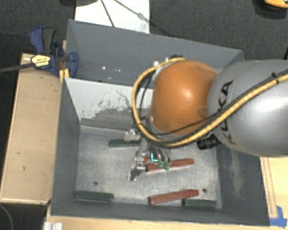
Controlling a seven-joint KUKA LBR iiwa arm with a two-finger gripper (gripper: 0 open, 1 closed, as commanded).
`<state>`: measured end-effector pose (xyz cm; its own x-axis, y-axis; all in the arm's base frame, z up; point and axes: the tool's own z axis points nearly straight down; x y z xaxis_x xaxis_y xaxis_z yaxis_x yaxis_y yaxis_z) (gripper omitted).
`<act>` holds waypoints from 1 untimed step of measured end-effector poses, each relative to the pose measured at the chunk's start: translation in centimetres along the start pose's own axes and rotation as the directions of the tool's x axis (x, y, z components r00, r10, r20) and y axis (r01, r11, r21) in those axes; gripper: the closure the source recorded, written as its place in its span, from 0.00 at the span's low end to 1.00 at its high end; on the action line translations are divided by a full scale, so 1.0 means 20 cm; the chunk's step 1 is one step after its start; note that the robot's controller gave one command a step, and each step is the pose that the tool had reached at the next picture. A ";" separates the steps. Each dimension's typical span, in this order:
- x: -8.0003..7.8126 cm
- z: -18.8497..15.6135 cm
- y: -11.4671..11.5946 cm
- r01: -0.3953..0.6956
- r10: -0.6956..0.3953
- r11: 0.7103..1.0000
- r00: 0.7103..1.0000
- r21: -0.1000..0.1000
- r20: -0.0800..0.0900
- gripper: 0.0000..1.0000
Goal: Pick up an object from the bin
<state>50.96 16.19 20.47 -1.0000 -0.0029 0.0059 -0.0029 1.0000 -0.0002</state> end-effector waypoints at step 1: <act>-0.01 -0.02 0.00 -0.006 0.006 1.000 1.000 -0.001 0.008 0.00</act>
Offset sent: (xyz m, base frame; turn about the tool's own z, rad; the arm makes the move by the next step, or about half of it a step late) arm 0.0760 -0.0363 -0.1347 0.0772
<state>51.15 16.10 20.86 -1.0000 0.0028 -0.0019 0.0028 1.0000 0.0012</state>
